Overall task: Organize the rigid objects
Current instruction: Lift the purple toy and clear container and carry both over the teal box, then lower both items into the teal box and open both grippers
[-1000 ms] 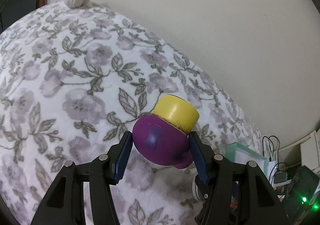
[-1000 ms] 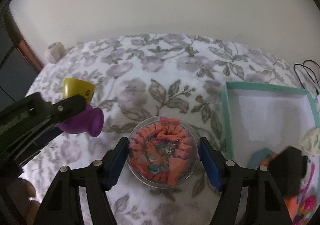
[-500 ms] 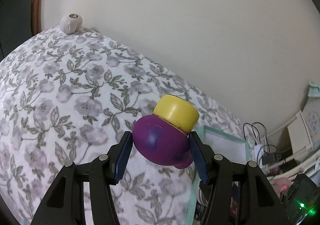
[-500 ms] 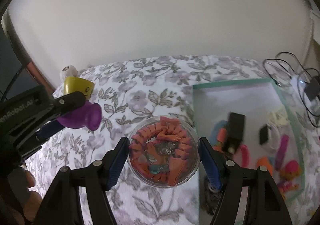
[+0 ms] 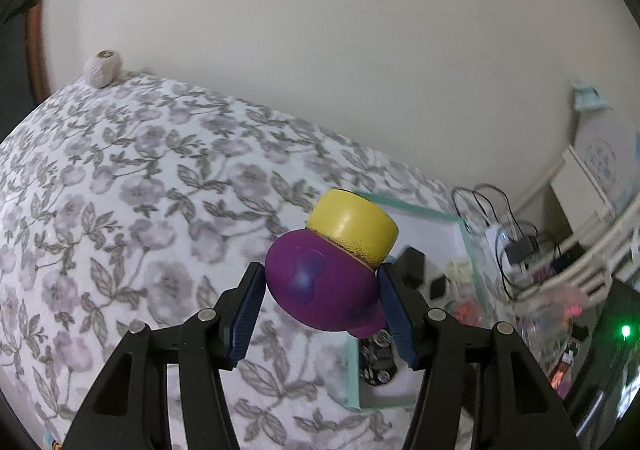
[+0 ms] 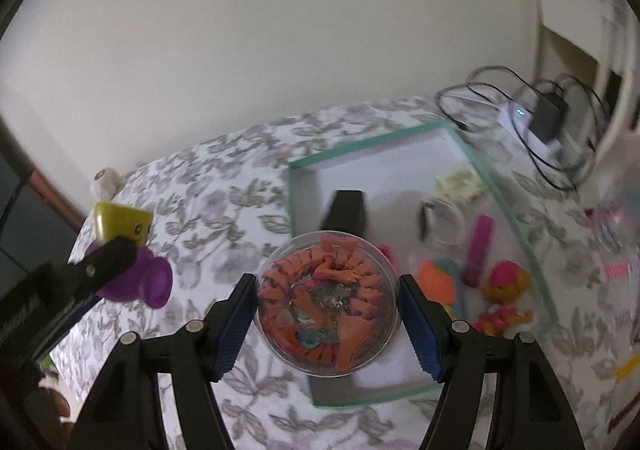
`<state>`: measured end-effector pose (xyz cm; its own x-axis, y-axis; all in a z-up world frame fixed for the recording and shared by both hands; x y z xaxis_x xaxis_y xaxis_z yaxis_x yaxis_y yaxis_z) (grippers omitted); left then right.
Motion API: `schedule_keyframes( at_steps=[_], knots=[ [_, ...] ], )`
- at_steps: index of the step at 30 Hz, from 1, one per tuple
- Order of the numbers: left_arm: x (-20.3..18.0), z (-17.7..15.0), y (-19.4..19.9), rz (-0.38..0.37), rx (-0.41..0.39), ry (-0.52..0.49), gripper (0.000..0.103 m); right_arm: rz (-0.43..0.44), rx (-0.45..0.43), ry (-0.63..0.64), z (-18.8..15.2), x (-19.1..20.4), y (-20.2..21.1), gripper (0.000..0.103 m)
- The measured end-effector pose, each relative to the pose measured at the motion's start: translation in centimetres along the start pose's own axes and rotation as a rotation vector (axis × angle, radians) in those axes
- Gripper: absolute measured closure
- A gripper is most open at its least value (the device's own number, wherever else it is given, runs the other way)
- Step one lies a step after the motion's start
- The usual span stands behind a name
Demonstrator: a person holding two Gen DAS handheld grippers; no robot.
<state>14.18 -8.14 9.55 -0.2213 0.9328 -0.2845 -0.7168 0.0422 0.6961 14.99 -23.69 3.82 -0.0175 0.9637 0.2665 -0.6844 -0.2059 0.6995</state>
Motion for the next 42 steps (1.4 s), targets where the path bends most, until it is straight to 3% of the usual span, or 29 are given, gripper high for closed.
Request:
schedule_keyframes(
  at_steps=[11,17,22,33,42],
  knots=[
    [-6.2,-4.1,-1.2,-0.08,0.042,-0.184,0.044,-0.112,-0.009,-0.075,-0.1,-6.2,0.6,0.03],
    [-7.5,-5.5,-2.0,-0.113,0.077,-0.186,0.044,-0.149,-0.011,-0.095,-0.3,-8.1,0.3,0.03],
    [-8.0,-6.7,-2.9,-0.127,0.12,-0.184,0.044,-0.169,-0.016,-0.102,-0.2,-9.2,0.1,0.03],
    [-10.4,-10.0,-5.3,-0.135,0.194,-0.287,0.044,-0.183,-0.007,-0.114,-0.2,-11.1,-1.1,0.03],
    [-10.8,-10.7,-6.0,-0.117,0.195,-0.325,0.044,-0.177,0.044,-0.064,-1.1,-10.3,-2.4,0.029]
  ],
)
Point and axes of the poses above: each gripper's, at about its wrist camera, not at the fingertips, and y roughly against the way its jaws point, x to its left, z to its top, the point moved 9 cm from there along -y, roughly the way its jaws point, and after that the axes turned 5 degrees about -x, right-handed, at the moved point
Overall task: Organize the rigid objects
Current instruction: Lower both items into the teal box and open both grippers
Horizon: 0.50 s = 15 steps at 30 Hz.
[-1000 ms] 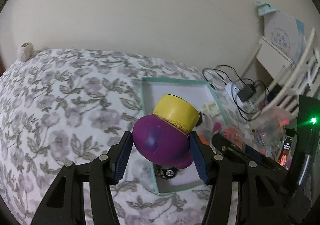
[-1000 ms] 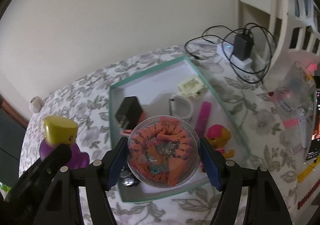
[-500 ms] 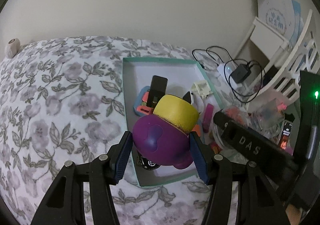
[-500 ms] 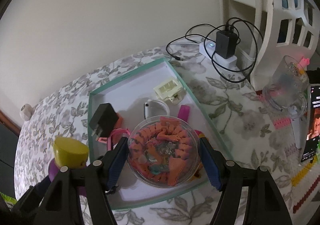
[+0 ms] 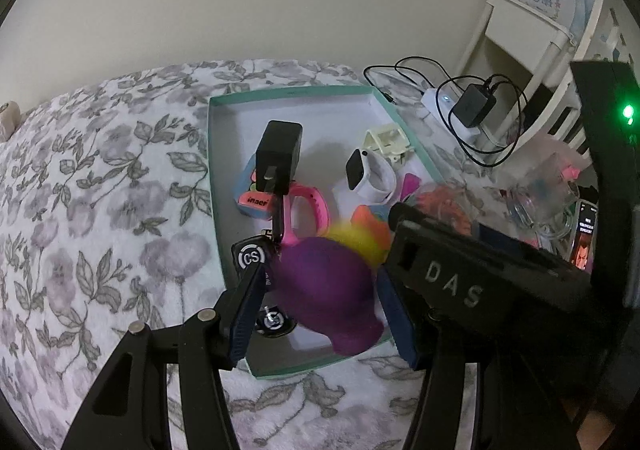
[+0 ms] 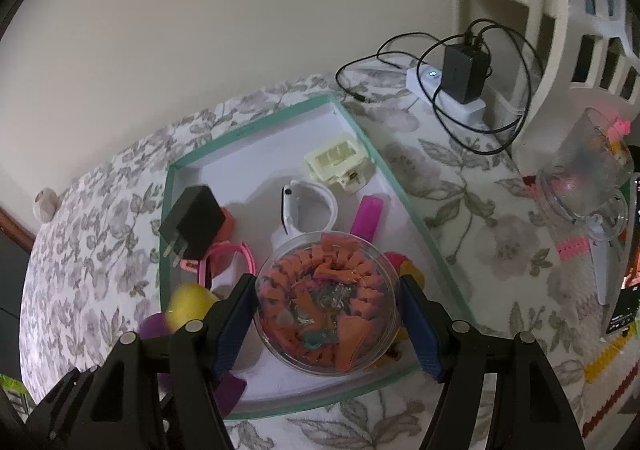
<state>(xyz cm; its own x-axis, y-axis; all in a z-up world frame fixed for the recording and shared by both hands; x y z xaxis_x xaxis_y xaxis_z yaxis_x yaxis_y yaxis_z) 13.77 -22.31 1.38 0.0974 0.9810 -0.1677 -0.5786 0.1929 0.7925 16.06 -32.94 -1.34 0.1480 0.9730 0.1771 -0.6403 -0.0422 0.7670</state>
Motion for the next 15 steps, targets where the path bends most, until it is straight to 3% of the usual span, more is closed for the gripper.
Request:
schedule_keyframes(
  at_steps=[15],
  knots=[
    [0.8,-0.9,2.2,-0.002,0.016,0.011,0.038,0.005,0.039,0.007,-1.0,0.6,-0.1,0.026]
  ],
)
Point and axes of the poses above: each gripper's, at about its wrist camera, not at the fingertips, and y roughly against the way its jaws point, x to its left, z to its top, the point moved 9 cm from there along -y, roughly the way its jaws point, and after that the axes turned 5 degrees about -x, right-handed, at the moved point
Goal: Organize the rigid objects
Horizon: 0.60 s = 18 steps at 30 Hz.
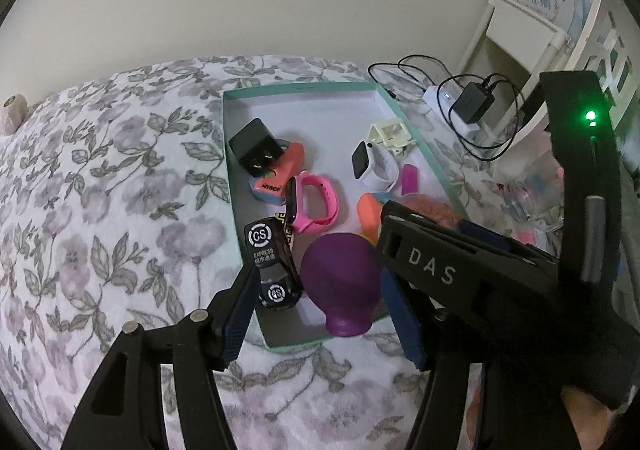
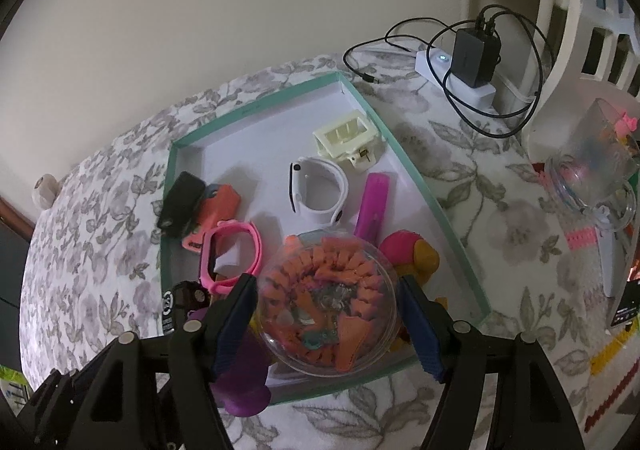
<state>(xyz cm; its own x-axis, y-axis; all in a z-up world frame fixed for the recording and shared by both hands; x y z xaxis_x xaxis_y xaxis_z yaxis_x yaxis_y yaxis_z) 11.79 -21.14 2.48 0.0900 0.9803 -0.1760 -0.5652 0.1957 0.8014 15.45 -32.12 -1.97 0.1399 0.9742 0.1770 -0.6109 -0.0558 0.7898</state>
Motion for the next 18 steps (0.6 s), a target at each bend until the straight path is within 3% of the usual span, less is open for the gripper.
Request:
schedule_keyframes(
  at_steps=[4,9,16,18],
  knots=[
    [0.2,-0.3,1.3,-0.014,-0.018,0.009,0.029,0.016,-0.027,-0.014,0.2,0.3,1.2,0.024],
    [1.3,-1.2,2.6,0.013,-0.011,0.017,0.029,0.014,-0.052,-0.007,0.0,0.6,2.8,0.024],
    [5.1,-2.3,4.1,0.116,-0.009,0.08,0.027,0.008,-0.052,0.003,-1.5,0.9,4.5,0.024],
    [6.2,-2.7,4.2,0.146,-0.001,0.092,0.019,0.004,-0.053,0.017,-1.9,1.1,4.9,0.024]
  ],
)
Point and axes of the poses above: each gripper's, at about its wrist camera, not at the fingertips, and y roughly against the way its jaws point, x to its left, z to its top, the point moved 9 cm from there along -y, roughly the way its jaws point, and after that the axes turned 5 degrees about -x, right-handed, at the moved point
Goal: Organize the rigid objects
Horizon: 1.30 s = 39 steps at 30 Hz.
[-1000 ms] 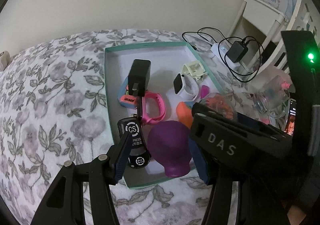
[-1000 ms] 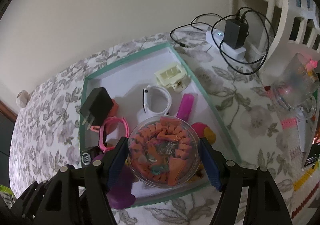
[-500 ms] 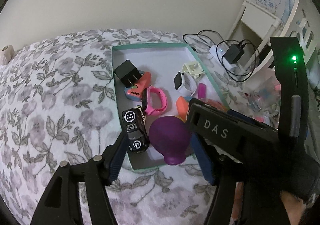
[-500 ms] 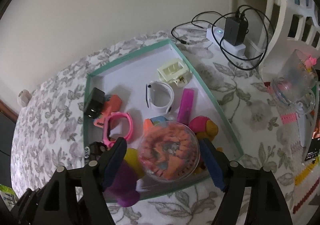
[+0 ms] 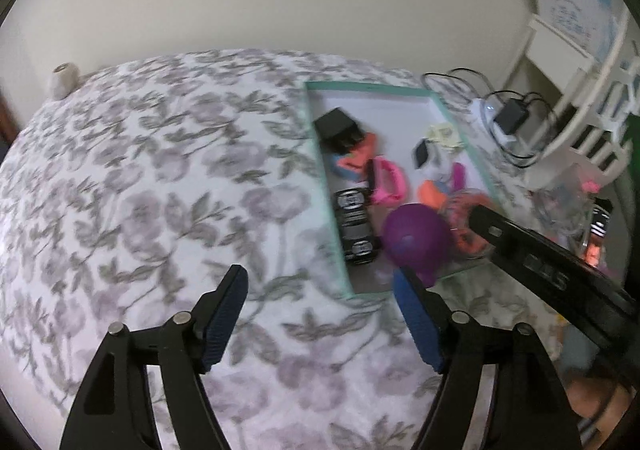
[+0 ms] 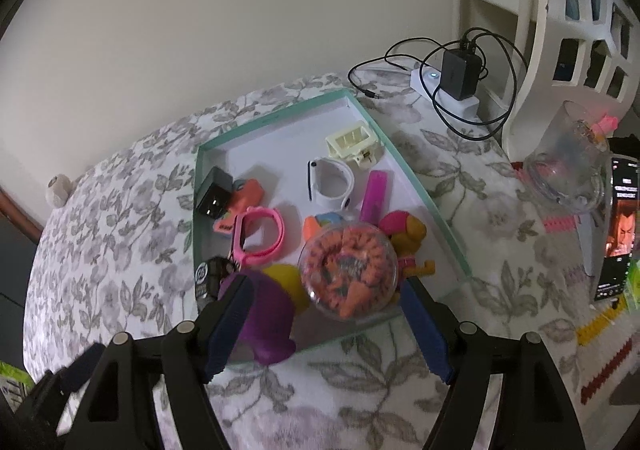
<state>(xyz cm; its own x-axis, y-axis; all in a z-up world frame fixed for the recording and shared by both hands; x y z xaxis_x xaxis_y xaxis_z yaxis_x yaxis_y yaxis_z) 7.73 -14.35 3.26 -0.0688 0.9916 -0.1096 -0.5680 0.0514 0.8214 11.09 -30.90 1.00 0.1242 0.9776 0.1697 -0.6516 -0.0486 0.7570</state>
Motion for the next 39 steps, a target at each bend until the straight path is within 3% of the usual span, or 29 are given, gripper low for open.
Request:
schedule_keyframes(
  at_steps=[1,9,12,17,25,33,39],
  knots=[
    [0.7,-0.2,0.0,0.017,0.004,0.013,0.012,-0.005,-0.002,0.012,-0.3,0.2,0.3,0.024],
    [4.3,-0.5,0.8,0.108,-0.024,0.059,0.006,-0.023,0.014,0.078,-2.8,1.6,1.5,0.022],
    [4.9,-1.0,0.7,0.115,-0.005,0.063,0.005,-0.026,0.017,0.095,-3.5,2.0,1.9,0.005],
    [5.8,-1.6,0.9,0.133,0.007,0.075,0.005,-0.023,0.013,0.089,-4.2,2.1,2.5,0.0],
    [7.2,-2.5,1.1,0.149,0.025,0.093,0.005,-0.021,0.015,0.066,-5.3,1.6,3.1,0.0],
    [7.9,-2.6,1.7,0.132,0.007,0.106,0.005,-0.02,0.008,0.082,-6.0,2.0,3.9,0.0],
    [8.1,-2.2,2.3,0.16,-0.024,0.098,0.005,-0.018,0.0,0.089,-6.0,2.3,4.2,0.0]
  ],
)
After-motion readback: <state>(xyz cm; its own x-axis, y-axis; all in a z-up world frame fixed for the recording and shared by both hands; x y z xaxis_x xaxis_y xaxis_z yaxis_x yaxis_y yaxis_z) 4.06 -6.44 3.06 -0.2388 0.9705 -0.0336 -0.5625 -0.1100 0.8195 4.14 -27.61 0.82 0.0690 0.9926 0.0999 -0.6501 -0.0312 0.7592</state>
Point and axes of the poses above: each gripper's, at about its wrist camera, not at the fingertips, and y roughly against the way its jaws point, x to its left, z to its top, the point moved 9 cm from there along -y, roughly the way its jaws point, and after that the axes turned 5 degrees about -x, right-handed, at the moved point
